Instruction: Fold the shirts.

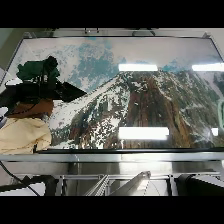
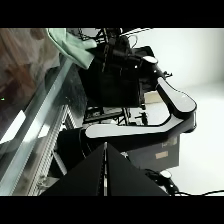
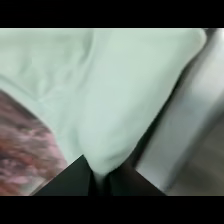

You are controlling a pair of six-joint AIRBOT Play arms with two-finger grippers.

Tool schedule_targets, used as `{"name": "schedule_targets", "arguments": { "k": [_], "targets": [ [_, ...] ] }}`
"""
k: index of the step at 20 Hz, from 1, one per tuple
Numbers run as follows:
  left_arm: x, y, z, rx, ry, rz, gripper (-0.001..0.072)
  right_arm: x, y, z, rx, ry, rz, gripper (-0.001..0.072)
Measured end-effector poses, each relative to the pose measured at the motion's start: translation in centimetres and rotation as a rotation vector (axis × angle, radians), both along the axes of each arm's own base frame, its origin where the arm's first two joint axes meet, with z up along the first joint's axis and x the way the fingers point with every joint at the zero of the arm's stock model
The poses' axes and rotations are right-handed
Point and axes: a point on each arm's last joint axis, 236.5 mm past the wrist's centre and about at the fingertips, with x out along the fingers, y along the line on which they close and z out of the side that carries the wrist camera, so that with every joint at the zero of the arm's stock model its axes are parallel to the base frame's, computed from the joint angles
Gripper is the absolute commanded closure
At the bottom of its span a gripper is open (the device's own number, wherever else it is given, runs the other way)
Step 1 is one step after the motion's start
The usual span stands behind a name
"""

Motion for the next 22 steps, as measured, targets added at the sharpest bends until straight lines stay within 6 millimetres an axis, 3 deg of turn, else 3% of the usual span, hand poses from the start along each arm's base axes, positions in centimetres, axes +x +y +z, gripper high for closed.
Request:
{"name": "schedule_targets", "arguments": {
  "k": [5,6,8,9,11,12,14,16,18,20,22],
  "targets": [
    [-0.8,-1.2,-0.1,0.003,-0.002,-0.038,0.0703,-4.2,-1.0,-2.8,0.021,0.084,-0.047,0.0695],
    [-1.1,-1.5,-0.1,0.004,-0.002,-0.049,0.0703,-5.0,-1.2,-2.9,0.019,0.112,-0.063,0.0634],
    [-1.6,-2.2,-0.2,0.008,-0.002,-0.071,0.0703,-6.7,-2.1,-2.3,-0.005,0.178,-0.091,0.0050],
    [-1.7,-2.4,-0.2,0.009,-0.002,-0.076,0.0702,-7.3,-2.5,-1.8,-0.017,0.199,-0.101,0.0047],
    [-1.8,-2.8,-0.3,0.012,-0.003,-0.079,0.0702,-7.9,-2.8,-0.7,-0.023,0.220,-0.123,0.0072],
    [-1.8,-3.0,-0.3,0.014,-0.003,-0.080,0.0703,-7.9,-2.8,-0.1,-0.022,0.220,-0.134,0.0238],
    [-1.6,-3.1,-0.4,0.017,-0.006,-0.075,0.0704,-6.4,-2.3,1.5,-0.011,0.169,-0.144,0.0680],
    [-1.1,-2.9,0.1,0.019,-0.028,-0.064,0.0705,-2.6,-1.4,4.0,-0.015,0.044,-0.116,0.0695],
    [0.0,-2.4,1.4,0.023,-0.073,-0.043,0.0705,3.2,0.3,7.7,-0.048,-0.128,-0.024,0.0696],
    [1.0,-1.7,3.4,0.034,-0.142,-0.013,0.0705,8.6,4.1,11.1,-0.073,-0.252,0.111,0.0696],
    [0.7,-1.3,4.5,0.085,-0.182,0.003,0.0704,13.0,9.8,13.5,-0.081,-0.336,0.270,0.0696]
  ]
}}
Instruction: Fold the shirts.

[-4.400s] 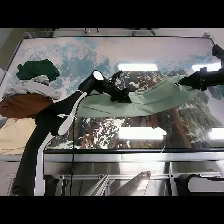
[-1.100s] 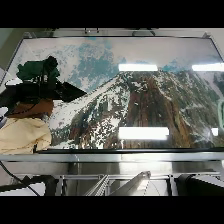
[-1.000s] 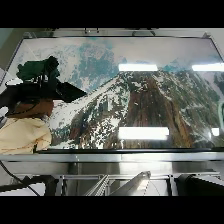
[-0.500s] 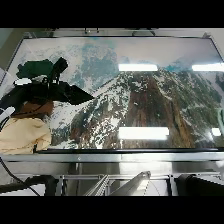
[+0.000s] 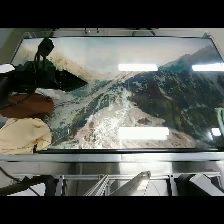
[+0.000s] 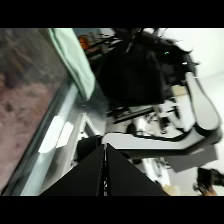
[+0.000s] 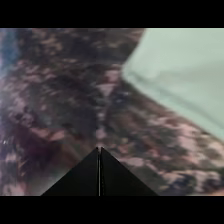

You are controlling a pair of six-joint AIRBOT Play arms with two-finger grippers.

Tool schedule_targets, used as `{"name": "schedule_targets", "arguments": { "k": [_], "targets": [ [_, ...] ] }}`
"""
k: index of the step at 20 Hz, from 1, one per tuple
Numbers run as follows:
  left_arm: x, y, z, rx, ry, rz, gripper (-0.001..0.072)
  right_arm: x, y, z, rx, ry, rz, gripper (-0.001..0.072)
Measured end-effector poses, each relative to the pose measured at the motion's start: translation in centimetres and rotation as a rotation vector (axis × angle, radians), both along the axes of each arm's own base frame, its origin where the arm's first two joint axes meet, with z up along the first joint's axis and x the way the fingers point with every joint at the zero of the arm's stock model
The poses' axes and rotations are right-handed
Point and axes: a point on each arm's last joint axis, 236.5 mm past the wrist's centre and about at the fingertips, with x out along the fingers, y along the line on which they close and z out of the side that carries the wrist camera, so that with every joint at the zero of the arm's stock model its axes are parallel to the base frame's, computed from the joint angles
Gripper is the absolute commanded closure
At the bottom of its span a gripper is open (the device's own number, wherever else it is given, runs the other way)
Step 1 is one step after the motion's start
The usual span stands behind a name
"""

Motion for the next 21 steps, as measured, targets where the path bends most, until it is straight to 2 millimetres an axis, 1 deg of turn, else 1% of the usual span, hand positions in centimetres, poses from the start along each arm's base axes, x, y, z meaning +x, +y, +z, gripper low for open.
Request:
{"name": "schedule_targets", "arguments": {
  "k": [1,2,3,4,5,6,7,8,9,11,12,14,17,21],
  "targets": [
    [-0.7,0.0,0.0,0.042,-0.008,0.013,0.0704,1.6,3.5,0.7,-0.005,-0.026,0.091,0.0696],
    [-1.6,-0.1,-0.1,0.077,-0.009,0.023,0.0704,2.6,7.5,0.8,-0.008,-0.040,0.188,0.0696],
    [-2.9,-0.4,-0.6,0.111,-0.004,0.030,0.0704,3.1,11.5,0.7,-0.007,-0.050,0.285,0.0696],
    [-4.4,-0.8,-1.1,0.135,0.007,0.035,0.0703,3.1,15.4,0.1,-0.001,-0.054,0.381,0.0696],
    [-6.2,-1.2,-1.8,0.156,0.021,0.038,0.0704,2.5,19.4,-0.8,0.014,-0.052,0.474,0.0696],
    [-7.8,-1.6,-2.7,0.172,0.036,0.042,0.0703,1.4,22.8,-2.0,0.026,-0.042,0.556,0.0696],
    [-9.7,-2.1,-3.9,0.188,0.055,0.047,0.0703,0.2,25.7,-3.3,0.039,-0.033,0.626,0.0696],
    [-11.2,-2.4,-5.2,0.202,0.073,0.053,0.0702,-1.1,28.3,-4.6,0.051,-0.027,0.684,0.0696],
    [-12.6,-2.6,-6.6,0.218,0.094,0.065,0.0702,-2.4,30.2,-5.9,0.060,-0.017,0.728,0.0696],
    [-14.7,-2.8,-9.0,0.241,0.130,0.086,0.0702,-4.3,32.7,-7.9,0.075,0.000,0.789,0.0695],
    [-15.6,-2.8,-9.9,0.249,0.143,0.091,0.0701,-4.8,33.4,-8.4,0.081,0.003,0.804,0.0695],
    [-16.5,-2.8,-11.0,0.258,0.160,0.107,0.0701,-5.6,34.5,-9.0,0.102,0.002,0.824,0.0695],
    [-17.2,-2.7,-11.7,0.263,0.177,0.118,0.0701,-6.0,35.4,-9.0,0.127,-0.009,0.836,0.0696],
    [-17.4,-2.7,-12.1,0.265,0.184,0.125,0.0701,-6.1,35.9,-9.0,0.141,-0.017,0.841,0.0695]
  ]
}}
